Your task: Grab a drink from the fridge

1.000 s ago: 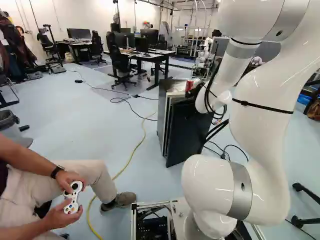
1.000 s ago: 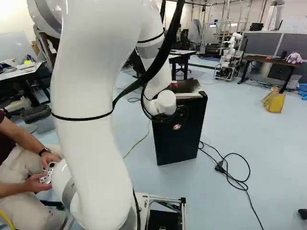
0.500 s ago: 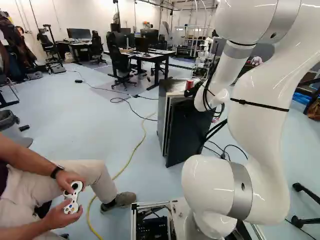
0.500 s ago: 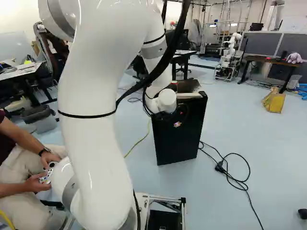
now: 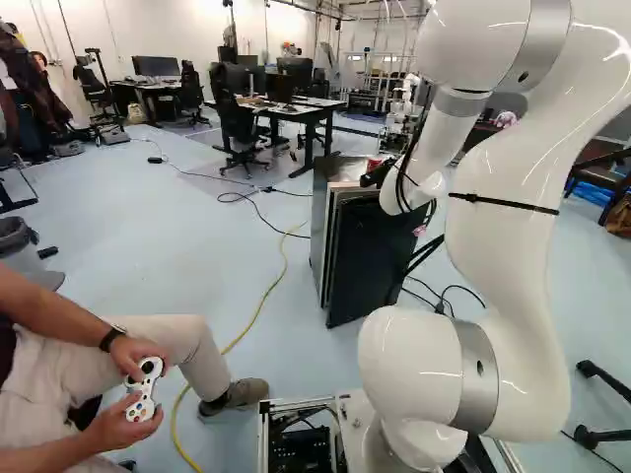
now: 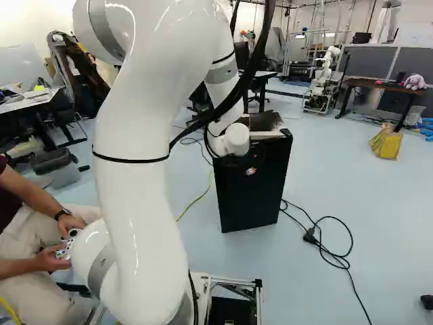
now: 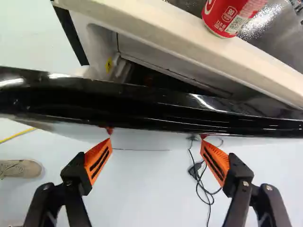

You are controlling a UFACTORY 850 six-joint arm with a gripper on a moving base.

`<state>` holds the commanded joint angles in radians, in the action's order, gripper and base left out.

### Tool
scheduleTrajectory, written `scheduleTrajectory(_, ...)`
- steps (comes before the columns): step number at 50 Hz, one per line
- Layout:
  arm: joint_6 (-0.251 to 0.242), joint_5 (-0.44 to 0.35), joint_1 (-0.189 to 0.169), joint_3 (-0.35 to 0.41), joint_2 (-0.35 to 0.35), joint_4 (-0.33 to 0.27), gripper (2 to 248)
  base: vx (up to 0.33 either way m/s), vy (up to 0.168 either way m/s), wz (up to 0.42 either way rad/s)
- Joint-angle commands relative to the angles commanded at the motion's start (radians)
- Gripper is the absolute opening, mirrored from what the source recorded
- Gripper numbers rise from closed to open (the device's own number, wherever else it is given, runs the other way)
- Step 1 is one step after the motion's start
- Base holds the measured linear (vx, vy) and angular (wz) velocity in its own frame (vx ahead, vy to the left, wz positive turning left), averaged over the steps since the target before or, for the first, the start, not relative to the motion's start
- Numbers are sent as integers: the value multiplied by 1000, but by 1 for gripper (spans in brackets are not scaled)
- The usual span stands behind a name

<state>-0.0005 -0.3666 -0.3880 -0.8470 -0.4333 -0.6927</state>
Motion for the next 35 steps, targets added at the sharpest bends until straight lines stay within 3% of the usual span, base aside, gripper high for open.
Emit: scheduleTrajectory(35, 0, 0, 17, -73, -54, 0, 247, 0, 0, 0)
